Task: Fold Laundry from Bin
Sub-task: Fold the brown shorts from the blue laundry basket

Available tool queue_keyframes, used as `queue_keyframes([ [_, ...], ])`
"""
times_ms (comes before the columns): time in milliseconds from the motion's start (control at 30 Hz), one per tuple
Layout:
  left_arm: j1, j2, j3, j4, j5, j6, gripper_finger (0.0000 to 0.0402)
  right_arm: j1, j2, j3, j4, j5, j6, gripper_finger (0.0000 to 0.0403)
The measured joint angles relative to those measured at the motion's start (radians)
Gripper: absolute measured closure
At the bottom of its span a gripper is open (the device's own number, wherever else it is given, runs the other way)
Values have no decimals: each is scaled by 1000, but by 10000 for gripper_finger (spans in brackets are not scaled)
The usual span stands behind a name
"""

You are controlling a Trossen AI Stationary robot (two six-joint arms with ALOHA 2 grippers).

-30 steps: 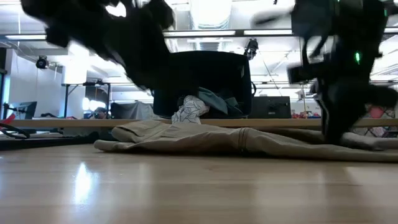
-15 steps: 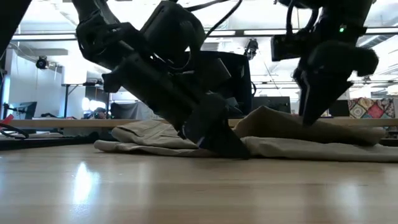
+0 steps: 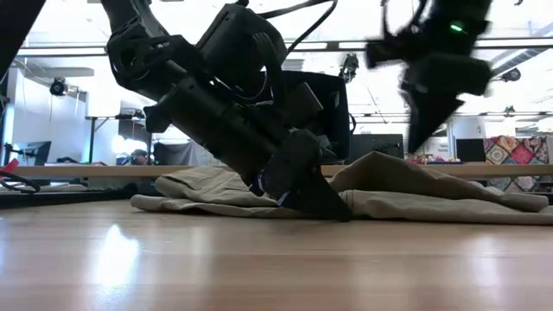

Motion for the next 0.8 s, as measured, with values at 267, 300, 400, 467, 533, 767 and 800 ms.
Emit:
queue_keyframes([
  [267,0,2,-6,12,-14,-21,154,-92,113,46,53,73,-90,218],
  [300,0,2,-10,21,-16,-24,154,-103,133,46,52,73,-90,220],
  [400,3,3,-20,29,-21,-40,154,-114,177,50,23,66,-91,247],
  [467,7,2,-33,35,-22,-54,154,-108,187,66,10,41,-93,292],
  [533,13,2,-43,34,-30,-65,154,-87,189,85,10,1,-113,352],
  [767,18,2,-48,45,-45,-73,154,-9,140,157,8,-150,-154,393],
  [800,18,2,-48,47,-46,-73,154,0,135,166,12,-152,-154,393],
])
